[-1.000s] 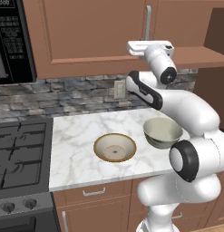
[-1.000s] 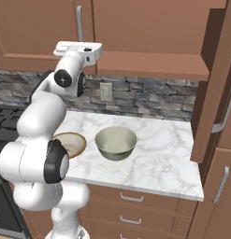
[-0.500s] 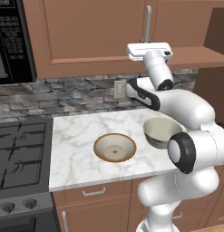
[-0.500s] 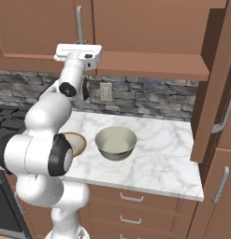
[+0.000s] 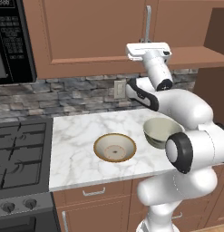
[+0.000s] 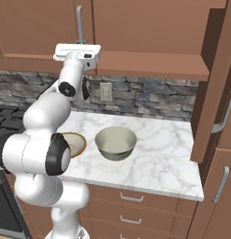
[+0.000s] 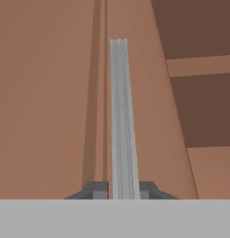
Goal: Open the cabinet. Pick the bowls from the counter and place them in the cabinet. Then close the cabinet.
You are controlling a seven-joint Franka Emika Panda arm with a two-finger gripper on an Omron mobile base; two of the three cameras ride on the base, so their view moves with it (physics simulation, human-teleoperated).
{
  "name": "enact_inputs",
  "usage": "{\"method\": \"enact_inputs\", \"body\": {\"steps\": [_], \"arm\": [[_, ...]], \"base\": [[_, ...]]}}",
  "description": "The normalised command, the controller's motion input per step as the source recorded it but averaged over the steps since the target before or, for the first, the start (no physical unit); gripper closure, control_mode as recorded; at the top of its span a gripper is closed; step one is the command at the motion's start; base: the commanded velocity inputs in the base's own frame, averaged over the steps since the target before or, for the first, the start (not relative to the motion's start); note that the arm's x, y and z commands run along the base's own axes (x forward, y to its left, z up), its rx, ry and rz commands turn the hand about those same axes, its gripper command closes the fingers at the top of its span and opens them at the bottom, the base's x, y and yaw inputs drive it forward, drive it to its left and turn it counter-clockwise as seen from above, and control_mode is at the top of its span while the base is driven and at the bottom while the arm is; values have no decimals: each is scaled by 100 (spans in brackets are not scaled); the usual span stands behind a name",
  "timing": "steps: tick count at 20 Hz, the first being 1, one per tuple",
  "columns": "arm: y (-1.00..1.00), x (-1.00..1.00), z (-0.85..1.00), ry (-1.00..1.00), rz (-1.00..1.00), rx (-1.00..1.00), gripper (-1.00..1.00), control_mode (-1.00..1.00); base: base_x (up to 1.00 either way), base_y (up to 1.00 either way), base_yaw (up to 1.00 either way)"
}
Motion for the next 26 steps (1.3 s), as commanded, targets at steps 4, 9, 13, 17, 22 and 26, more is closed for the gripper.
{"method": "enact_inputs", "body": {"steps": [4,9,13,17,22,26], "arm": [[45,72,6,56,24,-10,100,-100],[100,-90,23,9,46,-26,100,-100],[100,-100,32,6,45,-29,100,-100],[100,-100,31,5,42,-27,100,-100],[100,-100,27,3,33,-25,100,-100],[100,-100,6,0,18,-17,100,-100]], "base": [[0,0,0],[0,0,0],[0,0,0],[0,0,0],[0,0,0],[0,0,0]]}}
